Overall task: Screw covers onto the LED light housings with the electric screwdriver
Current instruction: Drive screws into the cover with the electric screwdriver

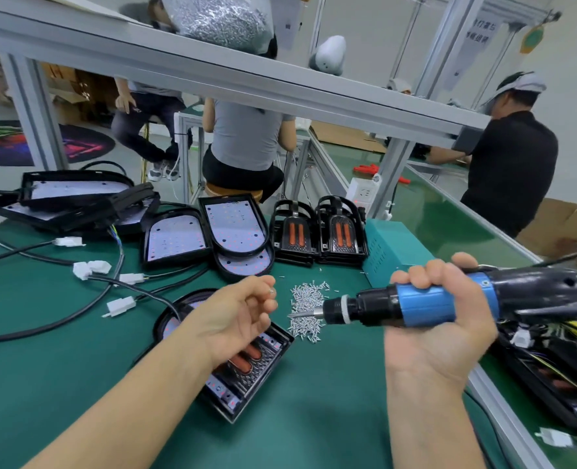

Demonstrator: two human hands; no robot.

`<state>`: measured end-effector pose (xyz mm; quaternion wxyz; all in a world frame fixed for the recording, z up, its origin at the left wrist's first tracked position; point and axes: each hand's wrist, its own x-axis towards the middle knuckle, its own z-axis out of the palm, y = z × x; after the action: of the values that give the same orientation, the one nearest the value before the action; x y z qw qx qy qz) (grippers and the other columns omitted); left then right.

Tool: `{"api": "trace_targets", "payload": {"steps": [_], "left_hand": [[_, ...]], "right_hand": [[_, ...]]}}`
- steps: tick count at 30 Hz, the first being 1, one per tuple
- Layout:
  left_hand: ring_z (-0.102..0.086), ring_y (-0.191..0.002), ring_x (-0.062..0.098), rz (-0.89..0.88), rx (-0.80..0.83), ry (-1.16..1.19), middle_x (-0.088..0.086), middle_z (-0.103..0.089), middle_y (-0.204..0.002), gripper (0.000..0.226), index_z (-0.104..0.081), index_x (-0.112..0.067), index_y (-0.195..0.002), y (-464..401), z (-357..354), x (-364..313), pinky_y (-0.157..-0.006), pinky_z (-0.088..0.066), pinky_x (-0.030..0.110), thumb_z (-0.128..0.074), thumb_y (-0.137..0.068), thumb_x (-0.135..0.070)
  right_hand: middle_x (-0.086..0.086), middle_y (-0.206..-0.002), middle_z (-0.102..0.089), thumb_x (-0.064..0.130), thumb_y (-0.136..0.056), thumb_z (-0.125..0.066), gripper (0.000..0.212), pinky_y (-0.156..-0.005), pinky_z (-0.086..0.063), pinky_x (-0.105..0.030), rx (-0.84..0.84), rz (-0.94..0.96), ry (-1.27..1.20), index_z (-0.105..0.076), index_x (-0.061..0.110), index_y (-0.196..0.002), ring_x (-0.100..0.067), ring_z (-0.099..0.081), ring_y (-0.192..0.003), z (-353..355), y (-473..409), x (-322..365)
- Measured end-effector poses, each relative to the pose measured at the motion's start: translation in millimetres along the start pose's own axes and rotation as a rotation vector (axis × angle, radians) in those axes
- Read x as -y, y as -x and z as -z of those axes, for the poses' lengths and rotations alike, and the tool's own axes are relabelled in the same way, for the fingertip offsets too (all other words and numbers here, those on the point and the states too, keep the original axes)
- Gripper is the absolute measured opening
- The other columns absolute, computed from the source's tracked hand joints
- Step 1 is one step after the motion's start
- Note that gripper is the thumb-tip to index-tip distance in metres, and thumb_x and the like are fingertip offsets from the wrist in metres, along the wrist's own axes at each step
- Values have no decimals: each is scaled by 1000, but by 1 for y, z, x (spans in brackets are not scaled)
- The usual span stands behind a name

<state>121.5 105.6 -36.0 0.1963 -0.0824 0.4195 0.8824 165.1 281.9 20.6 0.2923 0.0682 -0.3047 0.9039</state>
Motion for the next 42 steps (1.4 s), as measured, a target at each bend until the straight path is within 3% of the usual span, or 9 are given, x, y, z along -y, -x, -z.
{"api": "trace_targets", "payload": {"steps": [5,12,25,28,42], "left_hand": [[-49,-43,8,24,-46,174,2,-53,-59,14,-55,-10,-85,17,1,8,-36,-42,13,-47,-88,1],[-49,-39,7,3,-133,228,3,-52,-53,15,-55,-6,-86,28,-2,14,-37,-44,12,-46,-89,4],[-49,-42,9,-16,-202,390,7,-49,-65,12,-58,-3,-84,34,-7,17,-43,-49,14,-50,-88,5],[-49,-41,10,-23,-220,418,7,-50,-60,12,-58,-3,-84,33,-7,16,-42,-49,14,-49,-88,5],[-49,-41,9,-139,-214,206,5,-46,-60,13,-57,-3,-87,35,4,15,-43,-48,15,-49,-88,6]], "right_hand": [[7,-58,-47,5,-71,-52,23,-63,-46,-23,32,24,-20,-50,21,-88,-9,-47,-52,-16,10,-4],[7,-59,-47,5,-71,-51,24,-64,-45,-24,46,18,6,-50,20,-89,-10,-46,-53,-22,17,-15],[6,-58,-48,2,-71,-51,25,-64,-46,-26,51,38,34,-49,19,-90,-11,-47,-54,-25,19,-22],[6,-59,-48,2,-71,-52,25,-64,-46,-25,58,25,26,-49,19,-90,-11,-47,-53,-25,20,-23],[6,-59,-47,2,-71,-51,25,-62,-46,-25,80,2,16,-49,18,-90,-11,-46,-53,-27,21,-28]]}}
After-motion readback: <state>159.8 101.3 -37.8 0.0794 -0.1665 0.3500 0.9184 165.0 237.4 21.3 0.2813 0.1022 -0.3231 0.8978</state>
